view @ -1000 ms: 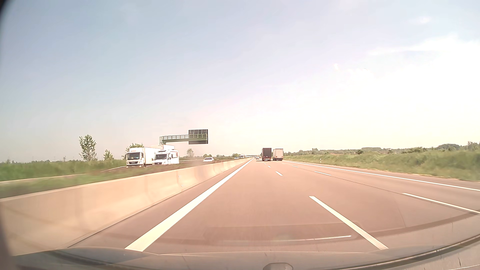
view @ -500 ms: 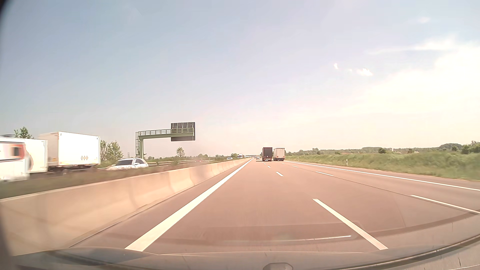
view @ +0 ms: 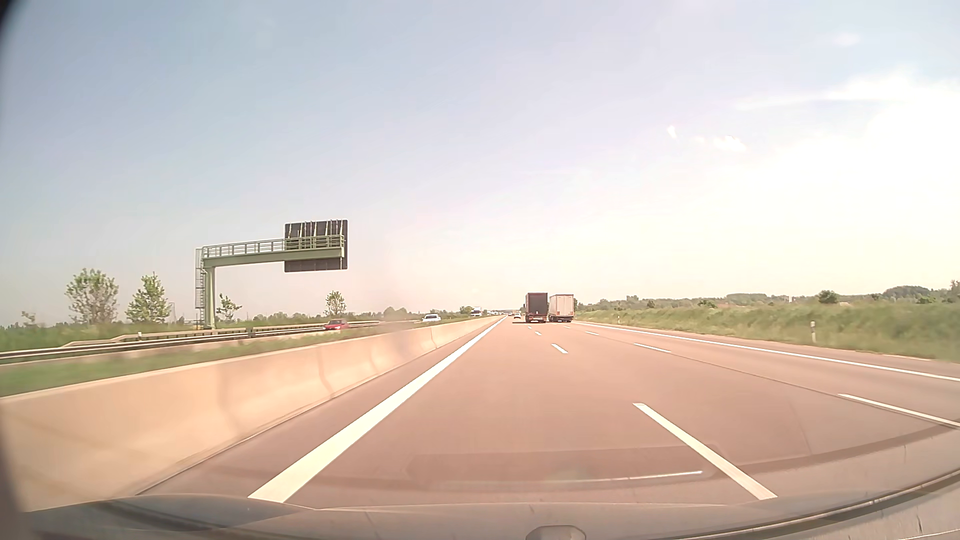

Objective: Follow the waypoints while adhering to traffic rules and regulations

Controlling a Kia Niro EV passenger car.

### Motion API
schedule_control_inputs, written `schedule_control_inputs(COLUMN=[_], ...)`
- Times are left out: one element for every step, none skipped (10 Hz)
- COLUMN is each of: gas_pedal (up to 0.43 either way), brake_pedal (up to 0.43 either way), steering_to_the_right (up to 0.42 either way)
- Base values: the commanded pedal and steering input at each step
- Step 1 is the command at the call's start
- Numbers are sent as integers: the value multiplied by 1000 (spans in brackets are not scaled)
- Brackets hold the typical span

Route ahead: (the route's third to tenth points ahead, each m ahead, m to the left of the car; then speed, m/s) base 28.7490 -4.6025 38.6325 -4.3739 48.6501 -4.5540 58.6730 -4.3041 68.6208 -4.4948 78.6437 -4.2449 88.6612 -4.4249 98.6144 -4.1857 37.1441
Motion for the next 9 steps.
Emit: schedule_control_inputs(gas_pedal=[248, 248, 248, 248, 248, 248, 248, 240, 240], brake_pedal=[0, 0, 0, 0, 0, 0, 0, 0, 0], steering_to_the_right=[-1, -1, -1, -1, -1, -1, -1, -1, -1])
